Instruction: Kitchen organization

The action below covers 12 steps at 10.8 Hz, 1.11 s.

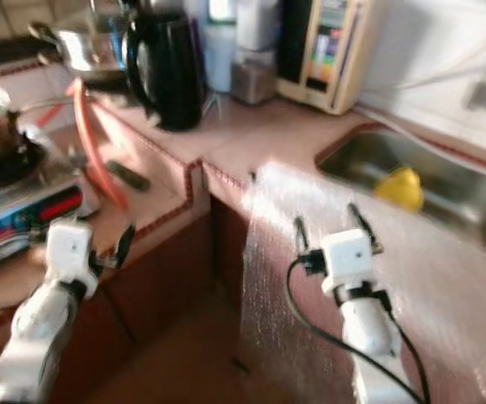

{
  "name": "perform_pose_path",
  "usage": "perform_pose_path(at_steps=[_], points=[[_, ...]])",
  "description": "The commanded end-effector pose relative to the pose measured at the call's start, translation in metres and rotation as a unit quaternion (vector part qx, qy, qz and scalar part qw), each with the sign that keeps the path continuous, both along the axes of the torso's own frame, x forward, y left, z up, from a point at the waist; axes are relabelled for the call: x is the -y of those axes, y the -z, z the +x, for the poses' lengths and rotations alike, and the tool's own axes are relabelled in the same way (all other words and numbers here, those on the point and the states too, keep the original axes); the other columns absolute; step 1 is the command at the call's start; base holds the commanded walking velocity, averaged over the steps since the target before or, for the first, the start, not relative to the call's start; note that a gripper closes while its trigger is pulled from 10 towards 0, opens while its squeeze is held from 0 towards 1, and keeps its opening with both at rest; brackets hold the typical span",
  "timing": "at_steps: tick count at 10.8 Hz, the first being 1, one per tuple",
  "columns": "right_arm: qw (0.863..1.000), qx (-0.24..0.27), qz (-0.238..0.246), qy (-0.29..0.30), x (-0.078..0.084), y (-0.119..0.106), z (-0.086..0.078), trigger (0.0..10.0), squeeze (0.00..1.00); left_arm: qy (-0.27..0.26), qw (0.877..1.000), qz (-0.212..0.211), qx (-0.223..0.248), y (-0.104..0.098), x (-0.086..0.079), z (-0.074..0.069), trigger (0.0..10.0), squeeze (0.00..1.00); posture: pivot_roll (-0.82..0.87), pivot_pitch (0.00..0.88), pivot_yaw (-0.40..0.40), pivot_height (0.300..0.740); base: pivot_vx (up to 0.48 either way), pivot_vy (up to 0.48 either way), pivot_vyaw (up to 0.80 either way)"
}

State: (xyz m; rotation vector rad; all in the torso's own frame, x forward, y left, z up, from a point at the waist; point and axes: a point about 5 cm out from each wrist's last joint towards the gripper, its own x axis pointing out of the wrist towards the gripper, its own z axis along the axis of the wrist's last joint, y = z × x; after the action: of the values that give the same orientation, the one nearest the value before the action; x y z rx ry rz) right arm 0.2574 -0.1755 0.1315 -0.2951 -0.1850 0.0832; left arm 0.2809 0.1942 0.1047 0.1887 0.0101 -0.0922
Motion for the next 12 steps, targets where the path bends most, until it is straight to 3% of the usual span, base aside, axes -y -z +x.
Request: perform_pose_path(at_steps=[1, 6, 8, 10, 12], points=[[1.0, 0.003, 0.001, 0.002, 0.002, -0.003, 0.001, 10.0, 0.0, 0.005, 1.0, 0.004, -0.002, -0.001, 0.0, 0.001, 10.0, 0.0, 0.11, 0.0, -0.016, 0.74, -0.319, 0.0, 0.0], [1.0, 0.001, 0.002, 0.0, 0.0, 0.0, 0.003, 10.0, 0.0, 0.011, 1.0, 0.014, -0.002, 0.001, 0.0, 0.0, 10.0, 0.0, 0.12, 0.0, -0.016, 0.74, -0.306, 0.0, 0.0], [1.0, -0.013, 0.002, -0.017, -0.003, 0.006, 0.004, 10.0, 0.0, 0.01, 1.0, 0.012, -0.008, 0.008, 0.002, -0.003, 10.0, 0.0, 0.13, 0.0, -0.029, 0.74, 0.0, 0.0, 0.0], [0.998, -0.051, 0.013, -0.045, -0.009, 0.024, 0.001, 10.0, 0.0, 0.013, 0.999, 0.024, -0.034, 0.027, 0.005, -0.012, 10.0, 0.0, 0.13, 0.0, -0.039, 0.74, 0.0, 0.0, 0.0], [0.989, -0.134, 0.037, -0.05, -0.013, 0.068, -0.006, 10.0, 0.0, 0.038, 0.993, 0.031, -0.108, 0.071, 0.015, -0.028, 10.0, 0.0, 0.12, 0.0, -0.046, 0.74, 0.0, 0.0, 0.0]])
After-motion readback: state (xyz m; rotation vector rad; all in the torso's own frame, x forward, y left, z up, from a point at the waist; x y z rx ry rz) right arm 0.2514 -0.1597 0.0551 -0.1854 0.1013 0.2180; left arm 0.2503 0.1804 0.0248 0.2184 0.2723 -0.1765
